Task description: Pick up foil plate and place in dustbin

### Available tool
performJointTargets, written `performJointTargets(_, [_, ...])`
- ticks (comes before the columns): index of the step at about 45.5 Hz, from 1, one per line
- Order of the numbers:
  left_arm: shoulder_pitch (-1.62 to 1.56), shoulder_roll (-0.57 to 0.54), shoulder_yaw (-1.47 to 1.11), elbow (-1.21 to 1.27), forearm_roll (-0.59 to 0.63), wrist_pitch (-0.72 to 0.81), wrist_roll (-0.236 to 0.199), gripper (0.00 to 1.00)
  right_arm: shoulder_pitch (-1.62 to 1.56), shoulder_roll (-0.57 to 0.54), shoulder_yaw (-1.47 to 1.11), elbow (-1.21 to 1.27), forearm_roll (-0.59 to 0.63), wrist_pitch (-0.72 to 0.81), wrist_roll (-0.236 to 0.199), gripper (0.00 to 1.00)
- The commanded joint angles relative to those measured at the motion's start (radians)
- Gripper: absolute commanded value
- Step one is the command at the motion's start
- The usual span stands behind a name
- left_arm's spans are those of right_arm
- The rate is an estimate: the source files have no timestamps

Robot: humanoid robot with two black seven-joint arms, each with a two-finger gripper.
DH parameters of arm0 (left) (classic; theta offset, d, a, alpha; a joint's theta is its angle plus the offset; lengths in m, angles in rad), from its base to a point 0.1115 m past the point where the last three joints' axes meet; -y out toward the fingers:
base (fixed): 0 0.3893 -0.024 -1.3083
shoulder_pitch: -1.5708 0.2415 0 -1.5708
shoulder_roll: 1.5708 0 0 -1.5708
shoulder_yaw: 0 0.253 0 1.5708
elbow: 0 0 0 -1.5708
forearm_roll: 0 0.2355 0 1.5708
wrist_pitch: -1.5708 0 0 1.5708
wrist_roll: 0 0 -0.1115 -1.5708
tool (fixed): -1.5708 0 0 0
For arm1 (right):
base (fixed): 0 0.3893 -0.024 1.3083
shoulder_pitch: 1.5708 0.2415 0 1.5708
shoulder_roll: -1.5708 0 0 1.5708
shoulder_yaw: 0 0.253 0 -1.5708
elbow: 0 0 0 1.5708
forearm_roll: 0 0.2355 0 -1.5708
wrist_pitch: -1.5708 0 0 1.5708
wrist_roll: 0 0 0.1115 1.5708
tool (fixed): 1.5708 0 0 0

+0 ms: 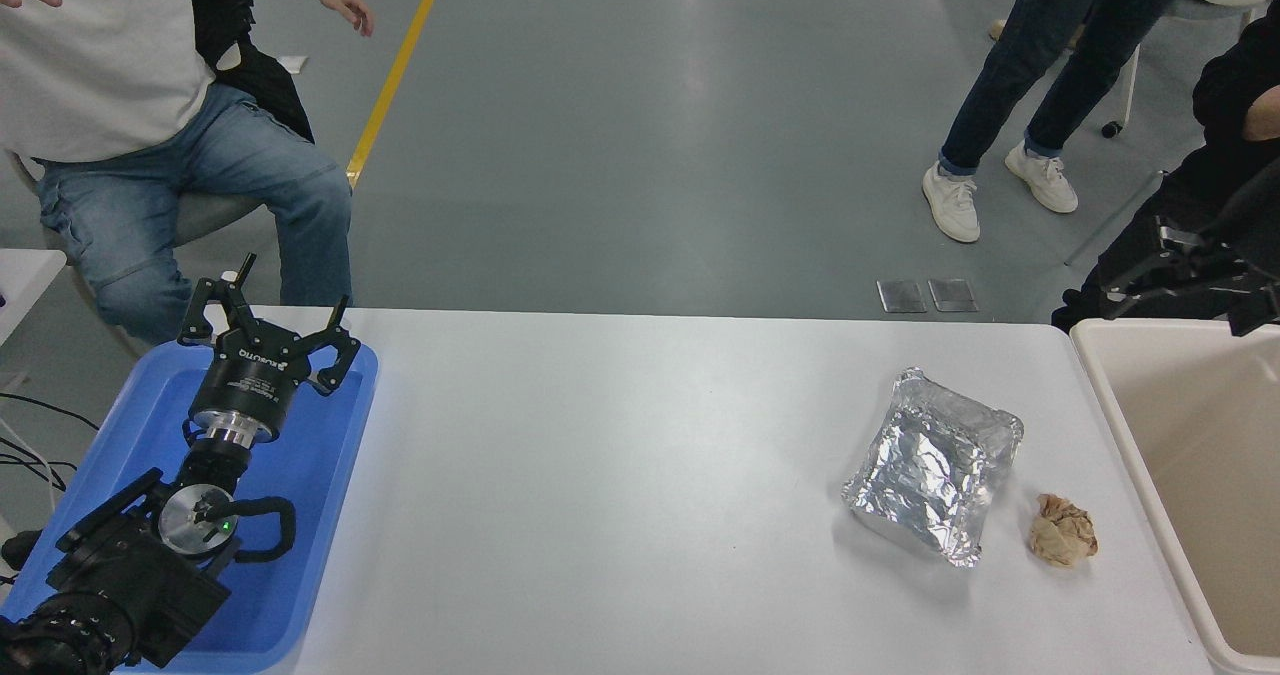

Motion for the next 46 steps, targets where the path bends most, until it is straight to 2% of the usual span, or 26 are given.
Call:
performJointTargets(1, [0.000, 0.000, 0.000, 0.000, 0.000, 0.000, 0.000, 1.00, -0.068, -0.029, 0.029, -0.013, 0.130, 0.000, 0.001, 1.00])
performJointTargets(3, [0.000, 0.000, 0.000, 0.000, 0.000, 0.000, 0.000, 1.00, -0.096, -0.030, 0.028, -0.014, 0.185, 0.000, 0.001, 0.99])
performJointTargets(9, [0.000, 0.000, 0.000, 0.000, 0.000, 0.000, 0.000, 1.00, -0.157, -0.033, 0.023, -0.014, 0.248, 0.000, 0.001, 0.99])
performJointTargets(14, [0.000, 0.000, 0.000, 0.000, 0.000, 0.000, 0.000, 1.00, -0.225, -0.032, 0.029, -0.014, 0.280, -0.116, 0.001, 0.99])
performJointTargets(27, [0.000, 0.000, 0.000, 0.000, 0.000, 0.000, 0.000, 1.00, -0.442, -0.030, 0.166, -0.060, 0.288, -0.396, 0.001, 0.99])
performJointTargets(36, [0.000, 0.000, 0.000, 0.000, 0.000, 0.000, 0.000, 1.00, -0.616, -0.023, 0.296, -0.201, 0.287, -0.446, 0.001, 1.00])
performJointTargets(46, [0.000, 0.000, 0.000, 0.000, 0.000, 0.000, 0.000, 1.00, -0.692, -0.006, 0.353, -0.232, 0.282, -0.474, 0.001, 1.00])
